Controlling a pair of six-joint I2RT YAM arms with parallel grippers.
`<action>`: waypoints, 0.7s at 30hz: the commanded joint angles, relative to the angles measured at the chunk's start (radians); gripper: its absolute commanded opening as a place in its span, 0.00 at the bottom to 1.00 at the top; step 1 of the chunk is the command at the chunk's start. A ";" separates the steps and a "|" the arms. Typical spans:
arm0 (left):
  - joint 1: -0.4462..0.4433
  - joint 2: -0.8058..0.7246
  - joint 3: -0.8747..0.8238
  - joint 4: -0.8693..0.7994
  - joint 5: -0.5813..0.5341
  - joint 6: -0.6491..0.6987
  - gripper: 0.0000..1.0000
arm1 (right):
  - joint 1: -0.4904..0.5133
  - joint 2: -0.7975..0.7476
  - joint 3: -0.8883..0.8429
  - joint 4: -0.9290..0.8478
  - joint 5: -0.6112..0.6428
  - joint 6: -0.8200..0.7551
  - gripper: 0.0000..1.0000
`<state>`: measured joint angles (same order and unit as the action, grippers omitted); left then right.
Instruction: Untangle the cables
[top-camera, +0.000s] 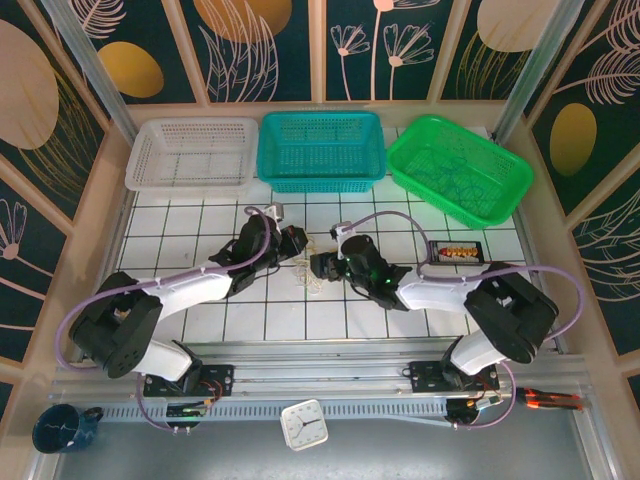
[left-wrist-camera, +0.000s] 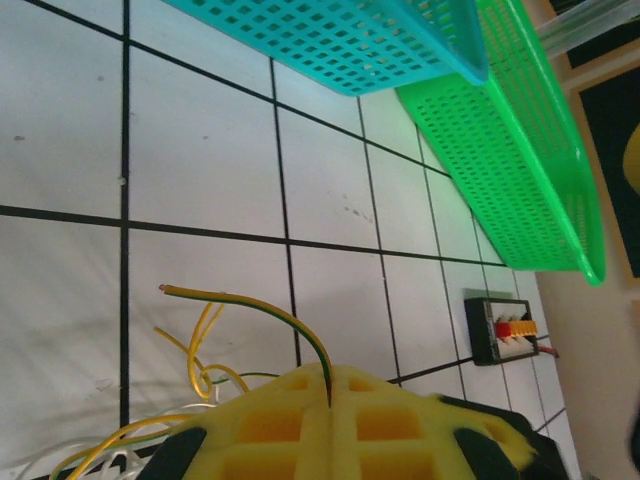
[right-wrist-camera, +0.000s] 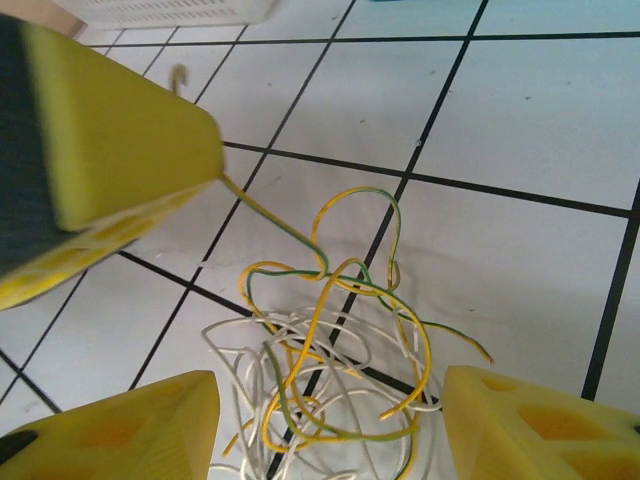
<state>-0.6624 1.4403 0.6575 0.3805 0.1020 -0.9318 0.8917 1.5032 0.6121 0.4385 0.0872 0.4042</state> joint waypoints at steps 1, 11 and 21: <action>-0.003 -0.036 0.035 -0.018 0.045 0.009 0.00 | 0.007 0.045 0.056 0.068 0.061 -0.028 0.62; -0.003 -0.053 0.051 0.004 0.104 -0.046 0.00 | 0.007 0.160 0.094 0.204 0.130 0.037 0.61; -0.003 -0.134 0.093 -0.001 0.132 -0.088 0.00 | 0.008 0.281 0.042 0.273 0.237 0.169 0.50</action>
<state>-0.6624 1.3464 0.7033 0.3756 0.2066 -0.9909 0.8921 1.7615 0.6807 0.6601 0.2535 0.5129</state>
